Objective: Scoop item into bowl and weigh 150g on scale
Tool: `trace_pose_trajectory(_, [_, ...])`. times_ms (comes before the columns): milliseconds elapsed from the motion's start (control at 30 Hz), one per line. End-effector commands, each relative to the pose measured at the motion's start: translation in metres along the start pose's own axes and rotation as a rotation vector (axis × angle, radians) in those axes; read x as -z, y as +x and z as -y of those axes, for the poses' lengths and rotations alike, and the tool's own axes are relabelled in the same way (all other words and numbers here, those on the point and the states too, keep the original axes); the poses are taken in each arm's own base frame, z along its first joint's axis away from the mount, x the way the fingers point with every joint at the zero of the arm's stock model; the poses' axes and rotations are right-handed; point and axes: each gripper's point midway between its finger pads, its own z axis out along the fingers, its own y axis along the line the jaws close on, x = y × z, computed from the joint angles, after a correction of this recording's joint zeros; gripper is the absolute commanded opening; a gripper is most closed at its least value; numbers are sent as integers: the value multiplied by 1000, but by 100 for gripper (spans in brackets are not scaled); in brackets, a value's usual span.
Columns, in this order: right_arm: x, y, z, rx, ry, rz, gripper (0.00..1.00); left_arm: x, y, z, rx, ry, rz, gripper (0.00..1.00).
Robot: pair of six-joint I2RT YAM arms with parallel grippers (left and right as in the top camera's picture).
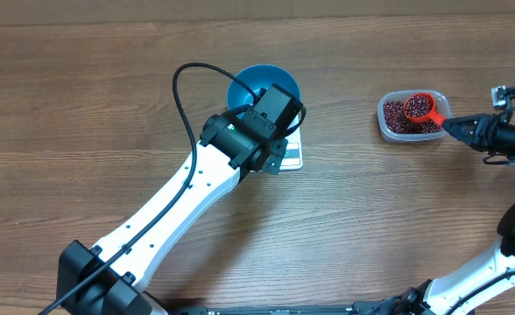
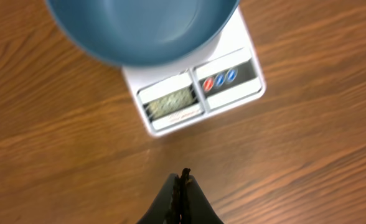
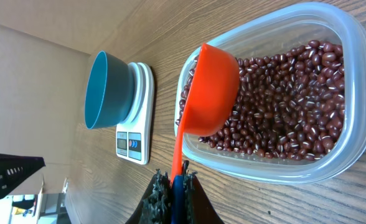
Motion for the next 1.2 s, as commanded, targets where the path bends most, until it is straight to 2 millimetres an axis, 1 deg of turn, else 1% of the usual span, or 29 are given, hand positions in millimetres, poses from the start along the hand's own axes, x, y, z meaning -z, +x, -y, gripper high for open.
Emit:
trace_pose_trajectory(0, [2, -5, -3, 18, -25, 27, 4, 12, -1, -5, -59, -8, 18, 5])
trace_pose_trajectory(33, [2, -5, -3, 18, -25, 27, 4, 12, 0, -1, -75, 12, 13, 6])
trace_pose_trajectory(67, [2, -5, -3, 18, -25, 27, 4, 13, 1, 5, -100, 48, 7, 33])
trace_pose_trajectory(100, [2, -5, -3, 17, -25, 26, 4, 13, 2, 11, -123, 82, 1, 75])
trace_pose_trajectory(133, [2, -5, -3, 16, -26, 26, 4, 13, 3, 17, -146, 118, -4, 100])
trace_pose_trajectory(200, [2, -4, -4, 12, -27, 24, 4, 14, 4, 22, -171, 146, -7, 100])
trace_pose_trajectory(433, [2, -4, -4, 9, -28, 23, 4, 13, 5, 17, -182, 120, -11, 100])
trace_pose_trajectory(533, [2, -4, -4, 8, -28, 23, 4, 13, 5, 8, -174, 70, -7, 99])
trace_pose_trajectory(700, [2, -3, -5, 6, -29, 22, 4, 14, 2, 5, -166, 74, 3, 100])
trace_pose_trajectory(867, [2, -3, -5, 6, -29, 21, 4, 13, 2, -11, -153, 69, -17, 100])
trace_pose_trajectory(967, [2, -3, -5, 6, -28, 21, 4, 17, 4, -11, -152, 132, -23, 100])
trace_pose_trajectory(1067, [2, -3, -5, 6, -28, 21, 4, 24, 3, -17, -162, 129, -6, 100])
trace_pose_trajectory(1167, [2, -3, -5, 6, -28, 21, 4, 30, 8, -19, -193, 130, 8, 99])
